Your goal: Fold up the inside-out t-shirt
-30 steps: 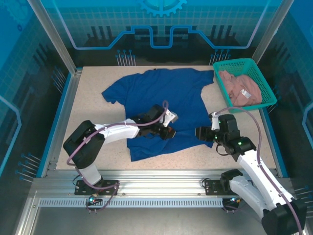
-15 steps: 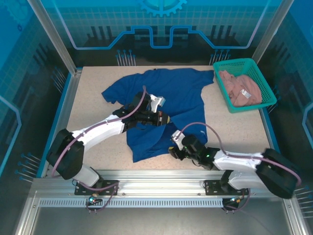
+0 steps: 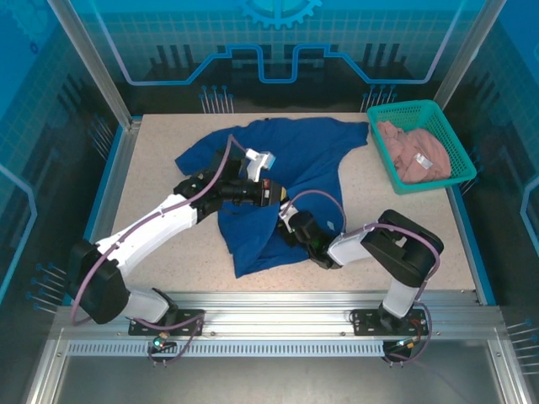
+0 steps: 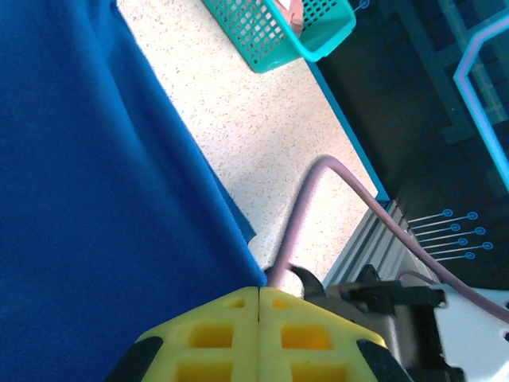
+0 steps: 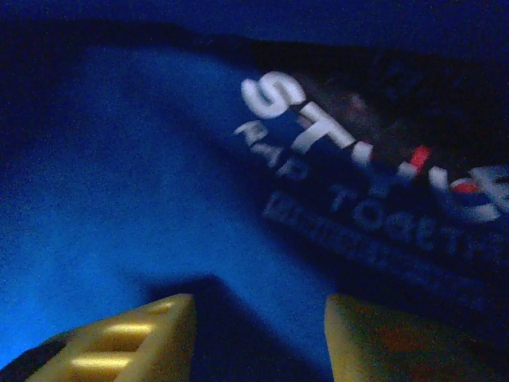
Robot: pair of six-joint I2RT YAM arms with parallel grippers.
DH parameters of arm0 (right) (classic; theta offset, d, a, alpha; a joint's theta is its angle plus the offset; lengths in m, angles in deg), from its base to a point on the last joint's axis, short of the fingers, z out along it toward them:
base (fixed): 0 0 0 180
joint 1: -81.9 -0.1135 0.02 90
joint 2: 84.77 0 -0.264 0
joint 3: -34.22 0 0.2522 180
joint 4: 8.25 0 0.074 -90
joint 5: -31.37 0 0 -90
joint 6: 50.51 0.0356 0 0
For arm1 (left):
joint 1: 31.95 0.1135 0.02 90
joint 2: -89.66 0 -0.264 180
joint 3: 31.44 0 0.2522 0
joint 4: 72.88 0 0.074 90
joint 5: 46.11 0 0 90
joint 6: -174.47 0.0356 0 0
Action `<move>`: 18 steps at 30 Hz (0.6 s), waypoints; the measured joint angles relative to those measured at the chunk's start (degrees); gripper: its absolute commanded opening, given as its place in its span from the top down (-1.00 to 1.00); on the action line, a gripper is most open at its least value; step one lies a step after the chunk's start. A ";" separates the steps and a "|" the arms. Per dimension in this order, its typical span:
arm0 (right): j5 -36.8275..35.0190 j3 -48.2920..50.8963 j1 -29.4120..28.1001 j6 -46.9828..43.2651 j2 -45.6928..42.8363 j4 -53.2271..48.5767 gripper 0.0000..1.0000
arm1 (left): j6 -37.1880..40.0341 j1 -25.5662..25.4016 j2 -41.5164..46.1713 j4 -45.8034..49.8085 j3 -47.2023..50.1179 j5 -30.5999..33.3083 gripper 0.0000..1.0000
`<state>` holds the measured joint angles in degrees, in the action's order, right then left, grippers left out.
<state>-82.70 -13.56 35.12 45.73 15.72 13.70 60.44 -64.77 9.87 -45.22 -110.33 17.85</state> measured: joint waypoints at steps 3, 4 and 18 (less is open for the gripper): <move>-0.52 -3.50 2.36 1.86 0.70 -2.82 -0.04 | -0.02 0.04 1.60 -0.02 -0.55 -0.85 1.00; -0.92 -4.90 2.78 2.16 1.01 -3.65 -0.05 | -0.07 0.04 2.03 -0.04 -0.74 -1.18 1.00; -6.14 -26.45 5.14 7.45 11.13 -20.33 -0.20 | -1.81 -2.19 2.73 -2.97 -12.61 -6.84 1.00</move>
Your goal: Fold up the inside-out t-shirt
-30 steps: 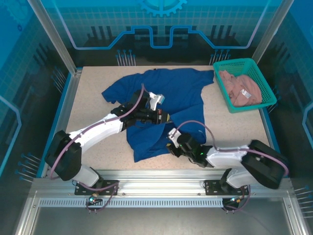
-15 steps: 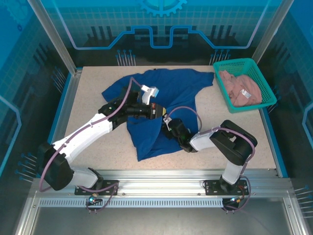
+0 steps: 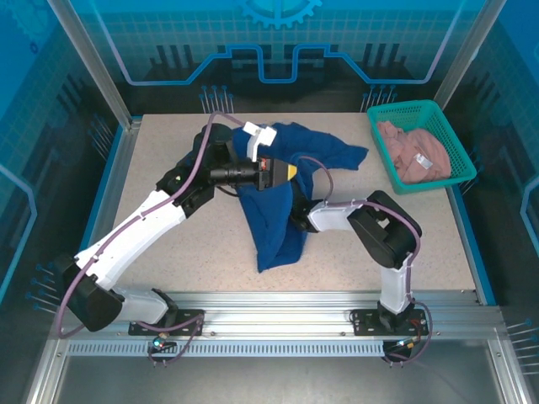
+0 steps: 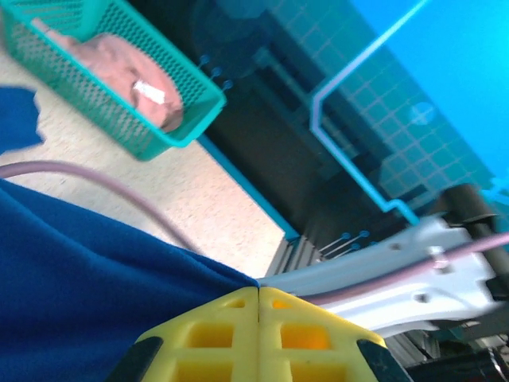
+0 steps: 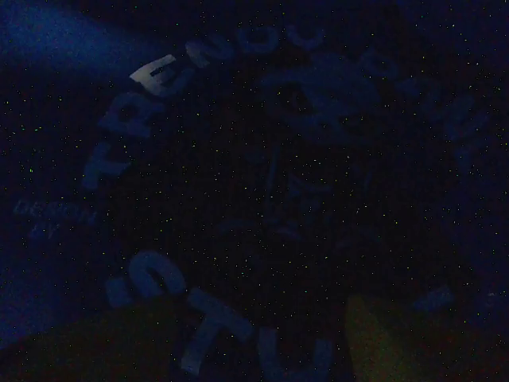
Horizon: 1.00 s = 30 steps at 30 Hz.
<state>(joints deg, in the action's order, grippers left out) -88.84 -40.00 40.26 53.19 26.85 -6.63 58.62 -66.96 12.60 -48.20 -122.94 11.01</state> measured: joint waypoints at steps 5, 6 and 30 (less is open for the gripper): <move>0.31 -7.37 1.03 2.62 3.32 -7.39 -0.40 | -0.31 -1.36 0.02 -0.74 -3.93 -1.53 1.00; 0.46 -8.59 1.27 3.15 3.82 -8.72 -0.42 | -0.42 -1.44 0.02 -0.87 -4.28 -1.73 1.00; 6.88 -35.12 4.52 -1.95 17.81 -34.99 -0.85 | -1.79 -1.49 3.52 -2.89 -8.33 -3.43 1.00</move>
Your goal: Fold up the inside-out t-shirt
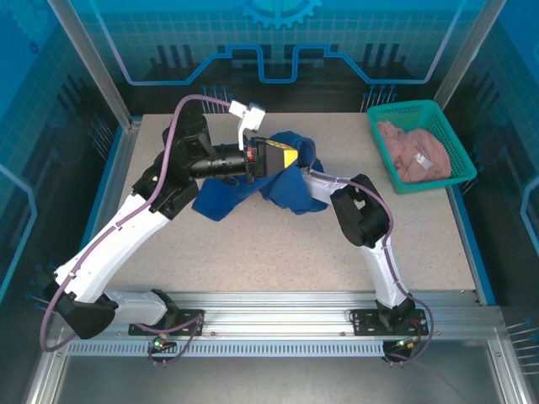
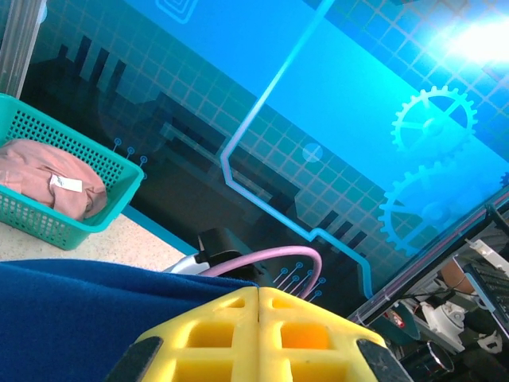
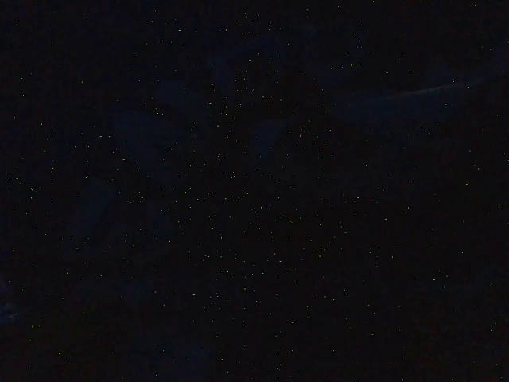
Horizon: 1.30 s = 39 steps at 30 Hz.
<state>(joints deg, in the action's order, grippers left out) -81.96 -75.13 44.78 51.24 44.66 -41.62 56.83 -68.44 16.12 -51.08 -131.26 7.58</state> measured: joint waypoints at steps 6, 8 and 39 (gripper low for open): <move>1.88 -5.31 0.13 -1.40 2.84 -2.91 -0.87 | -0.83 0.00 0.02 -0.68 -0.07 0.00 1.00; 3.15 -5.31 0.24 -1.79 2.82 -2.84 -0.87 | -0.94 0.00 0.11 -0.70 -0.07 0.02 1.00; 10.29 -9.03 2.23 -5.86 3.37 -11.45 -0.02 | -6.47 1.86 4.70 -8.07 1.95 -1.57 1.00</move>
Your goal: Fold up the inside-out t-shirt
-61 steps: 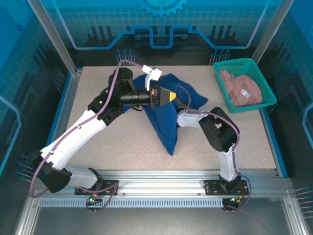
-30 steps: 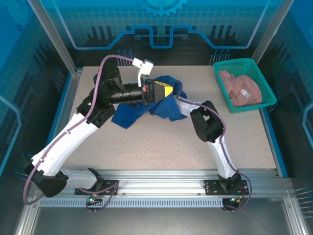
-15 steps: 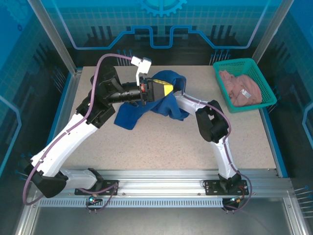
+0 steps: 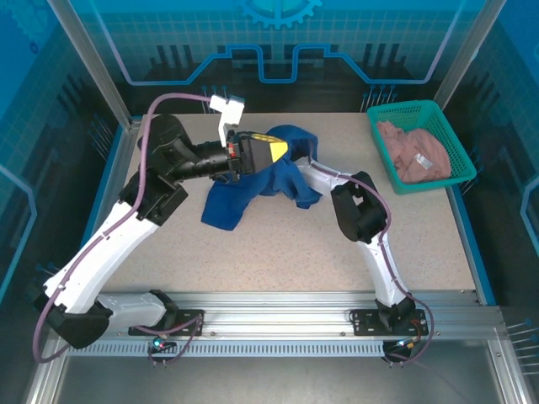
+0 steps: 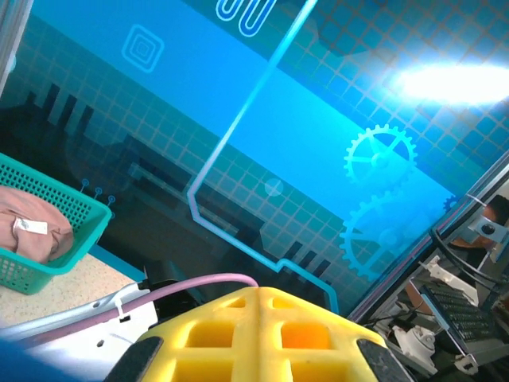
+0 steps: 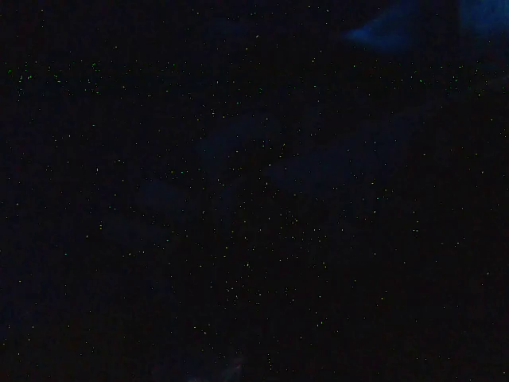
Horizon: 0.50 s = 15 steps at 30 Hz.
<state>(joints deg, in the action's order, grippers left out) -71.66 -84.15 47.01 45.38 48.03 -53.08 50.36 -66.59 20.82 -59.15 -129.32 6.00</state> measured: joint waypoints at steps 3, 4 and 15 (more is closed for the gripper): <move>1.29 1.46 0.04 0.61 -0.44 0.22 0.31 | 0.15 0.96 3.13 -0.68 0.63 1.38 1.00; 1.77 1.95 0.09 0.74 -0.57 0.26 0.44 | 0.22 1.62 4.31 -0.83 0.90 2.29 1.00; 6.29 4.96 1.60 1.14 -2.73 1.81 1.00 | 6.69 6.36 7.26 5.20 8.15 16.44 0.78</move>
<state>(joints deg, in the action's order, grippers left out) -65.37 -79.19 48.61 46.52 45.29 -51.26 57.05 -60.22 28.08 -53.95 -121.17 22.44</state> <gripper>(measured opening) 0.053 0.054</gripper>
